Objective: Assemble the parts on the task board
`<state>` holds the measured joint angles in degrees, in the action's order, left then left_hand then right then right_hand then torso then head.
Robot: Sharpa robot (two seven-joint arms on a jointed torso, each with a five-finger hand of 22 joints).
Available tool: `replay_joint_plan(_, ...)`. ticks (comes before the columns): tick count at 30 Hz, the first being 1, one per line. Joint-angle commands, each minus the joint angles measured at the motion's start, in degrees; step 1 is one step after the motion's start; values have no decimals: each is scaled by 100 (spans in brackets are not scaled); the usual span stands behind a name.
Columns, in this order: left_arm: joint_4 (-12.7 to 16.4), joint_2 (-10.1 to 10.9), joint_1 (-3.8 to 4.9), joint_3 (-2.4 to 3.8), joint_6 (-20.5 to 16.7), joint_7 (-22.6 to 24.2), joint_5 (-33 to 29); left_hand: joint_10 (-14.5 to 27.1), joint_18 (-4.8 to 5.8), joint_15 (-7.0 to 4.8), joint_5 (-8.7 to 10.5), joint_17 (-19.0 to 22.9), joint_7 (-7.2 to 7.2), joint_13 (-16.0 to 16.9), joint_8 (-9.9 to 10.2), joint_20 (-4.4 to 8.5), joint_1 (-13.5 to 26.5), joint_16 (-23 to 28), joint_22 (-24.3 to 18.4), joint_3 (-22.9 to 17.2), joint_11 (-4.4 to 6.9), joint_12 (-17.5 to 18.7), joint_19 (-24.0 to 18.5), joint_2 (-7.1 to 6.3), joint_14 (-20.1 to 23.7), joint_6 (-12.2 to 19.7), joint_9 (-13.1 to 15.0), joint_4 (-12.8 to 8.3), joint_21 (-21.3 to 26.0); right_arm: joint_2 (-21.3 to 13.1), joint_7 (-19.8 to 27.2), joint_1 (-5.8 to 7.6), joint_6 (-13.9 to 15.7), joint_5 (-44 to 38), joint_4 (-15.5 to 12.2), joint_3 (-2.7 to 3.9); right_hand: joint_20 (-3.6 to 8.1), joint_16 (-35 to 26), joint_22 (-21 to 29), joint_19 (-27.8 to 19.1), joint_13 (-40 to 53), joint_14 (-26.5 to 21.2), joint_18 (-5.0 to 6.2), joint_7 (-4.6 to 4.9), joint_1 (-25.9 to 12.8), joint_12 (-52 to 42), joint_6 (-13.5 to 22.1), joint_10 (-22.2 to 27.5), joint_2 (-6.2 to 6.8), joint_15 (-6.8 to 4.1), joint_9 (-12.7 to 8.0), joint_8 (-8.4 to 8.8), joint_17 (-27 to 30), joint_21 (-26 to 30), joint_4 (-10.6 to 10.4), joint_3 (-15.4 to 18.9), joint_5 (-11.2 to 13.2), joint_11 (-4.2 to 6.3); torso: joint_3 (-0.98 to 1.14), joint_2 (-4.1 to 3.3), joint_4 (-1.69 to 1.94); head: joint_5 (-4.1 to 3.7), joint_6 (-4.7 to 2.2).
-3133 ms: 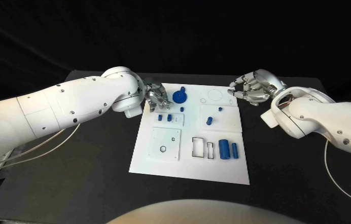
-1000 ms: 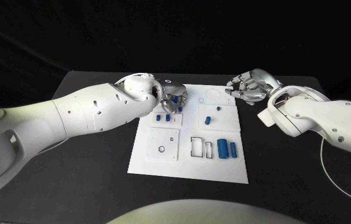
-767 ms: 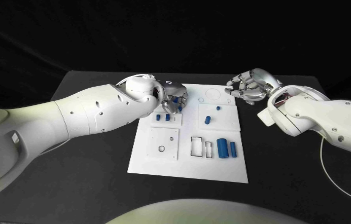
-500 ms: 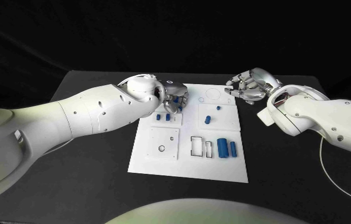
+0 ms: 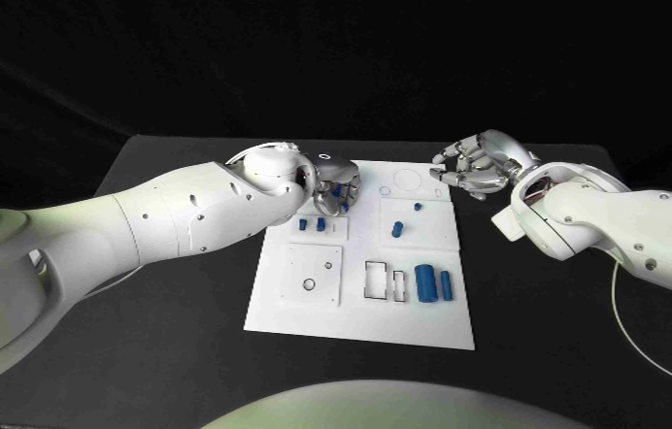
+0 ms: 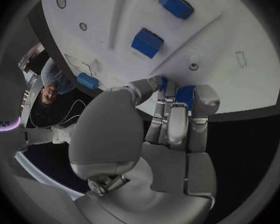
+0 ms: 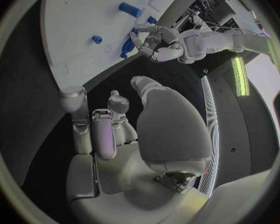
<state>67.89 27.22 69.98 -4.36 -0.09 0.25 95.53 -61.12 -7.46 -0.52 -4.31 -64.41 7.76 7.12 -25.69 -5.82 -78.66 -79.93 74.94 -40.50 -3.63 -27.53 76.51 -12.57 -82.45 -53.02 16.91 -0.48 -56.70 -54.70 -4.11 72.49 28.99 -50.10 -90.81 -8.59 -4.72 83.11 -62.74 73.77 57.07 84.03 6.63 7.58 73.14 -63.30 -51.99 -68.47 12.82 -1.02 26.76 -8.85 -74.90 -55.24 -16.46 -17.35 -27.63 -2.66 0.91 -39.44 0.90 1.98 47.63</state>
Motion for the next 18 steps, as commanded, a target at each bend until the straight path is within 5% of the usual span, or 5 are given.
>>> replay_joint_plan(1, -24, -15, -50, -32, 66, -45, 7, -87, 122, -2, -15, -25, -16, 29, 4, 16, -32, -44, 691, -1, 15, -21, 49, 74, -61, -78, 31, -60, -70, 12, 32, -4, -31, -27, -4, 2, -8, -24, -2, -48, 6, 219, 114, -4, -25, 27, 46, 12, 20, -30, 7, -36, -187, 30, 8, -42, -33, -9, -6, 2, 2, 8, 0)
replay_joint_plan(8, 2, 14, -55, -29, -206, 20, -85, -125, 125, -12, -30, -32, -24, 42, 9, 30, -48, -51, 697, -3, 28, -14, 57, 84, -71, -119, 49, -92, -97, 22, 34, -4, -29, -27, 2, 2, -8, -24, -2, -48, 6, 219, 114, -4, -25, 27, 46, 12, 20, -30, 7, -36, -187, 30, 8, -42, -33, -9, -9, 5, 9, 27, -7)
replay_joint_plan(18, 410, 329, -55, 78, -605, 19, -195, -193, 135, -34, -71, -47, -42, 69, 21, 49, -3, -65, 709, 24, 51, -2, 82, 61, -91, -191, 82, -114, -171, 31, 34, -4, -25, -27, 11, 2, -8, -24, -2, -48, 6, 219, 114, -4, -25, 27, 46, 12, 20, -30, 7, -36, -187, 30, 8, -42, -33, -9, -9, 15, 6, 36, -33)
